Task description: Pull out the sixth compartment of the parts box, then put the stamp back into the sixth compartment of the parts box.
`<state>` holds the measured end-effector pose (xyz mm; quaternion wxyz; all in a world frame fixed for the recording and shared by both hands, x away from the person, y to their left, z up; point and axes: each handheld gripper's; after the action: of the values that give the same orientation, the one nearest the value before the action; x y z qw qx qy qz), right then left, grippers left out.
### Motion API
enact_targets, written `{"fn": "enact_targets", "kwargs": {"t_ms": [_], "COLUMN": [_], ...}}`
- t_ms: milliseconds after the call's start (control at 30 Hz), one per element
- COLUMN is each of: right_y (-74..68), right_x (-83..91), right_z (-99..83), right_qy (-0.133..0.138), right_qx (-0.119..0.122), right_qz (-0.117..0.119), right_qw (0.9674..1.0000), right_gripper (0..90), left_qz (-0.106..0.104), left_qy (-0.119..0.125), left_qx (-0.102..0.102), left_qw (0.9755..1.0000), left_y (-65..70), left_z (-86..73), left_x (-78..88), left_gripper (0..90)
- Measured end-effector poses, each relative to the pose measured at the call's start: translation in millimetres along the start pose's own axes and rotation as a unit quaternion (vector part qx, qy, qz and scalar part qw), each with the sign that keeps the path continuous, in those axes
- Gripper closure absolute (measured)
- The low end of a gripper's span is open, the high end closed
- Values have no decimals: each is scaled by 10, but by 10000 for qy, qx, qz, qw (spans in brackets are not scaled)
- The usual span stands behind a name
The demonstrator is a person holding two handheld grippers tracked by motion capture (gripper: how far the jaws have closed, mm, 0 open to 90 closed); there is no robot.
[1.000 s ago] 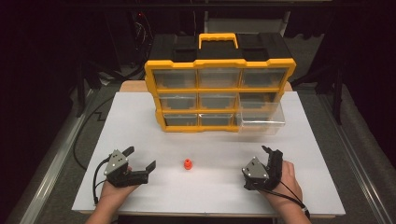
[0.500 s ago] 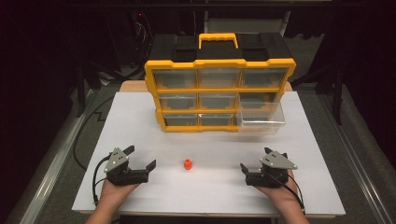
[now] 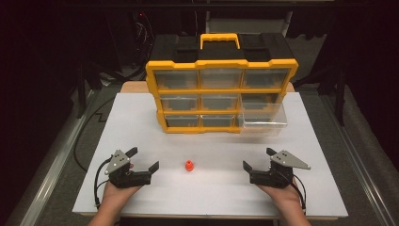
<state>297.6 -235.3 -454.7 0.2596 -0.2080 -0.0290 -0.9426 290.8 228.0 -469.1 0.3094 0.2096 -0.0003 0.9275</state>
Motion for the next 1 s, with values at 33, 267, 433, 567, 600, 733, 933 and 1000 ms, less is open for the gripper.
{"fn": "enact_targets", "kwargs": {"t_ms": [33, 267, 433, 567, 600, 733, 933, 1000], "right_y": [-5, -15, -31, -58, -63, -86, -138, -162], "right_x": [-2, -14, -35, -41, -44, -50, -102, -118], "right_z": [6, 27, 22, 23, 22, 27, 46, 56], "right_qy": [25, -34, -78, -118, -115, -132, -212, -198], "right_qx": [33, 163, 185, 205, 241, 263, 332, 345], "right_qz": [7, 16, 7, 12, -3, -9, 82, 156], "right_qw": [10000, 9999, 9998, 9997, 9996, 9996, 9992, 9991], "right_gripper": [0, 0, 0, 0, 0, 0, 0, 0], "left_qz": [-18, -66, -34, -60, -65, -115, -137, -144], "left_qy": [-30, -30, 30, 52, 56, 55, 135, 139], "left_qx": [25, -94, -61, -89, -90, -132, -157, -181], "left_qw": [10000, 9999, 10000, 9999, 9999, 9998, 9997, 9996], "left_y": [-9, -1, -2, 14, 17, 29, 47, 43], "left_z": [-3, -10, -1, -5, -6, -5, 6, 9], "left_x": [-6, -1, 20, 6, 4, -1, 17, 15], "left_gripper": [3, 3, 3, 3, 3, 3, 3, 2]}}
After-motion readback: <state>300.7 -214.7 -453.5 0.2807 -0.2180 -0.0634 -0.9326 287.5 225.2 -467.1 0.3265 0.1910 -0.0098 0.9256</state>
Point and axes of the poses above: each handheld gripper's, and its own axes: x roughly backward along the jaws, z roughly out of its top, y roughly to its right
